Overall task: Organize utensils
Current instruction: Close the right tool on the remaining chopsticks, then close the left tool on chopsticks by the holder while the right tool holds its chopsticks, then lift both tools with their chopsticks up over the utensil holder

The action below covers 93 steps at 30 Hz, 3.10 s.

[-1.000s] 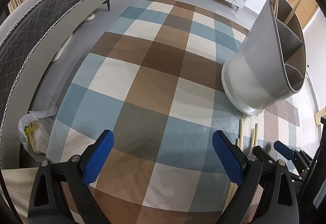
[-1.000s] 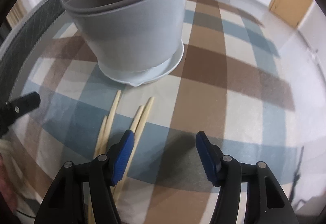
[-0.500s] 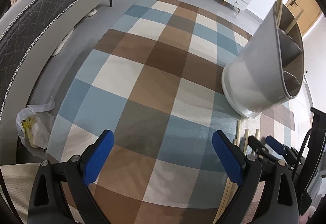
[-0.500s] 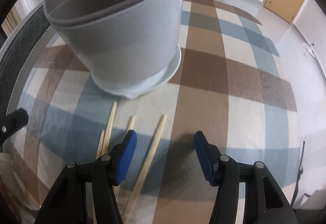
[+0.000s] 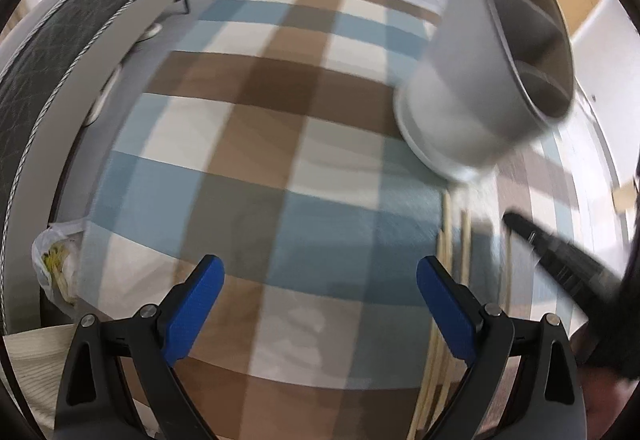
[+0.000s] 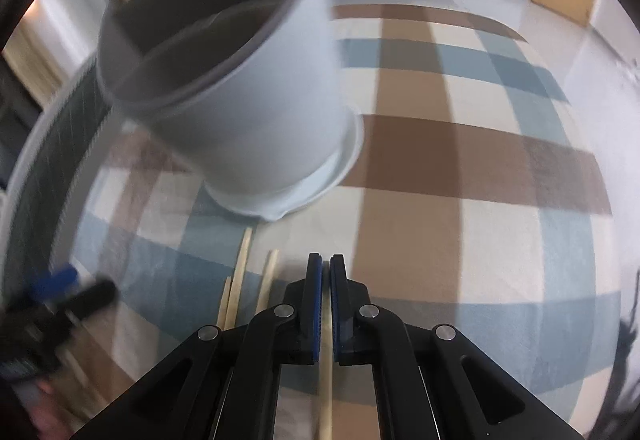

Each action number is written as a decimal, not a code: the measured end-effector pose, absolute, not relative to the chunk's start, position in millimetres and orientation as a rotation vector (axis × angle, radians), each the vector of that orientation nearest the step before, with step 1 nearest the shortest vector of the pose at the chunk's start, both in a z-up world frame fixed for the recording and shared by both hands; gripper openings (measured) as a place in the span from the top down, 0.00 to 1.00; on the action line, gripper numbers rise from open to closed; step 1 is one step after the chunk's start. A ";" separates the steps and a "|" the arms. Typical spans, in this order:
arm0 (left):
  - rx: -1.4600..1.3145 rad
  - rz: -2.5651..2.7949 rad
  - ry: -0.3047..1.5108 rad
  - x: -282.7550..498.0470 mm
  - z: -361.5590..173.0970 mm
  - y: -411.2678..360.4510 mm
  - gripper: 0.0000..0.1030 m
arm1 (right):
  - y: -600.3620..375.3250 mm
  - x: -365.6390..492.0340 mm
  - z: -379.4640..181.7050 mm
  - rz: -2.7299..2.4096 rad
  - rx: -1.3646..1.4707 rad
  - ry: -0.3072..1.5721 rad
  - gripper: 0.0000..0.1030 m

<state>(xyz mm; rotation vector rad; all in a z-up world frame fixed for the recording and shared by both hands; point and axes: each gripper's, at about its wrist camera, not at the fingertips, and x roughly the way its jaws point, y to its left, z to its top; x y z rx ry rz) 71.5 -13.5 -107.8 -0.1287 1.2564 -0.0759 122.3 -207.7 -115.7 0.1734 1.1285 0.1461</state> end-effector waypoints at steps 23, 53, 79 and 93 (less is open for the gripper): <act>0.028 -0.091 1.355 42.4 -134.8 -55.5 0.08 | -260.9 94.0 -45.1 0.178 0.473 0.848 0.97; 0.027 -0.229 1.281 97.1 -122.4 -106.7 0.99 | -263.0 86.4 -37.7 0.163 0.395 0.828 0.97; -0.063 -0.319 0.840 5.6 -0.5 -53.3 0.99 | -234.9 -14.9 15.6 0.123 0.278 0.624 0.97; -0.035 -0.340 0.840 -6.7 21.0 -51.0 0.99 | -236.2 -34.2 28.2 0.123 0.287 0.565 0.97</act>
